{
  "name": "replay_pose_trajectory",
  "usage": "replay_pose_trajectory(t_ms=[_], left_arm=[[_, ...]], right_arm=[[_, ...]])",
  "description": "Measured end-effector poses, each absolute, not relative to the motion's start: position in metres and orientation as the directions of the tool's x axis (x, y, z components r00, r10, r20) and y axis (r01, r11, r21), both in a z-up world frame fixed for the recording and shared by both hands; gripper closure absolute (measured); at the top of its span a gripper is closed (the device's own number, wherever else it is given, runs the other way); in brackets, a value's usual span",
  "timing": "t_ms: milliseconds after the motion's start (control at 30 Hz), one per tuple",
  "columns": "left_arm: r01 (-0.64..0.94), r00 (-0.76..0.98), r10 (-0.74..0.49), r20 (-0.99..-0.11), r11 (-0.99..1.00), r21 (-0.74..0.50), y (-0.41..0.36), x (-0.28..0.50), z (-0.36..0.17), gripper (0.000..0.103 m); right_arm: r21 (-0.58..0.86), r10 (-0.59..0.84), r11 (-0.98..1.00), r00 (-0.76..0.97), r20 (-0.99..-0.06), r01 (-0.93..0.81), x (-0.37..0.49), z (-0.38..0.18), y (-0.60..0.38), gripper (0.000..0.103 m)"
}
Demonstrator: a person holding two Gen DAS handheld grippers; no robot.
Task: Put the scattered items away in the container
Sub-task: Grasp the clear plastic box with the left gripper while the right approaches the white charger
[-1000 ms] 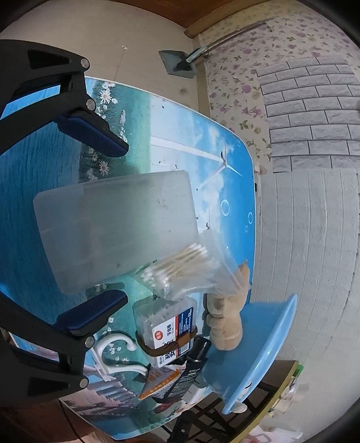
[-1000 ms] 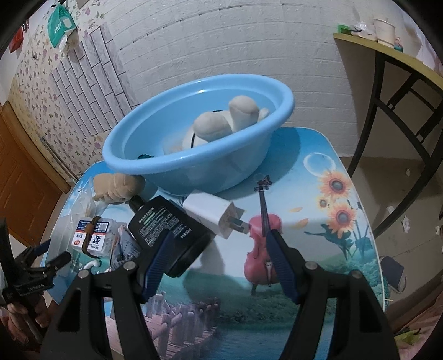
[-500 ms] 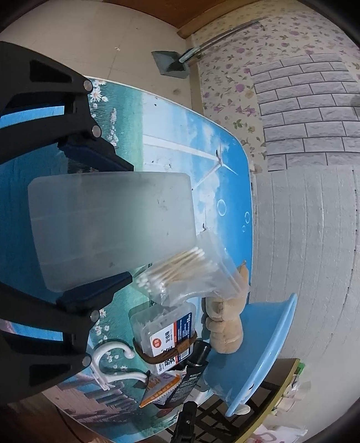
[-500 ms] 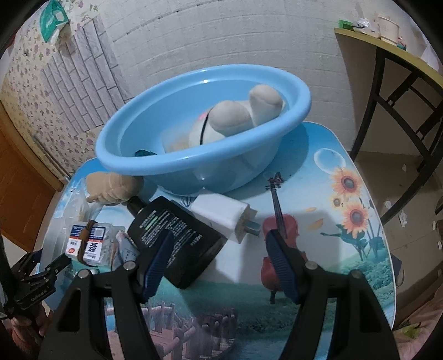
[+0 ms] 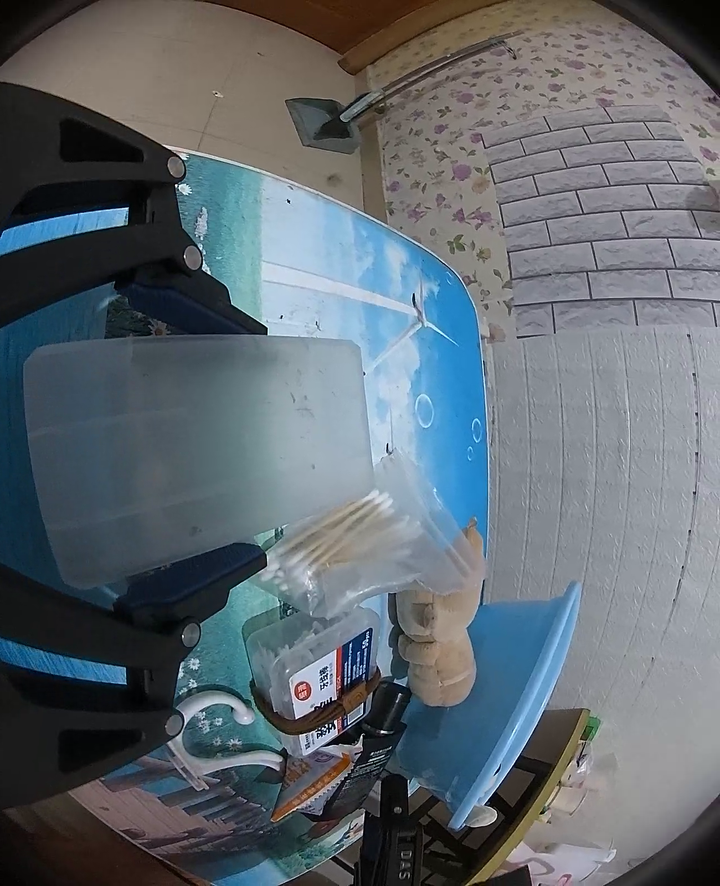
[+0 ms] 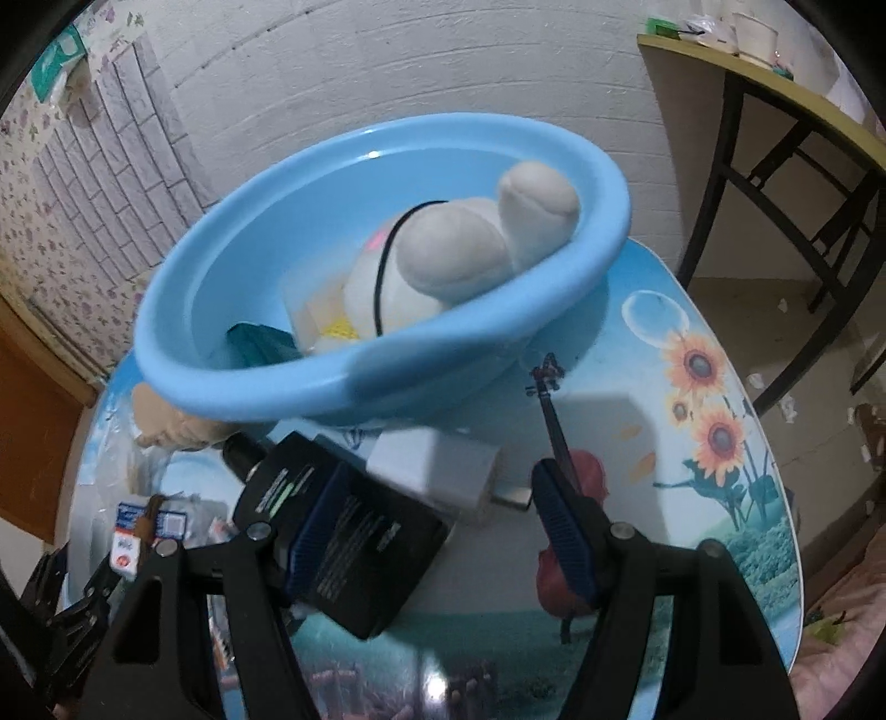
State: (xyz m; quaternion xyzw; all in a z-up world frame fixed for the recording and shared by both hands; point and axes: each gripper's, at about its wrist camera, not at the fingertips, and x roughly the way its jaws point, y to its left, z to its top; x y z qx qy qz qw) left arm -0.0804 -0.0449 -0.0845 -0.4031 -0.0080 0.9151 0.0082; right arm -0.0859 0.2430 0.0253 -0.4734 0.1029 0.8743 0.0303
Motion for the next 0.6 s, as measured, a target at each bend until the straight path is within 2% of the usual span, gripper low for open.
replay_pose_trajectory(t_ms=[200,267,600], left_arm=[[-0.009,-0.673,0.022,-0.739,-1.0,-0.022,-0.045,-0.081,-0.085,0.03],[-0.01,-0.672,0.023,-0.74,-1.0,-0.021,-0.045,-0.081,-0.084,0.029],[0.011,-0.66,0.003,-0.751,-1.0,-0.014,-0.042,-0.081,-0.084,0.025]], right_arm=[[0.137,-0.025,-0.976,-0.54,-0.841,-0.168,-0.086,0.02,0.247,0.035],[0.131,-0.028,-0.98,-0.55,-0.835,-0.149,-0.083,0.022,0.246,0.042],[0.147,-0.068,-0.984,-0.553,-0.83,-0.099,-0.068,0.023,0.266,0.042]])
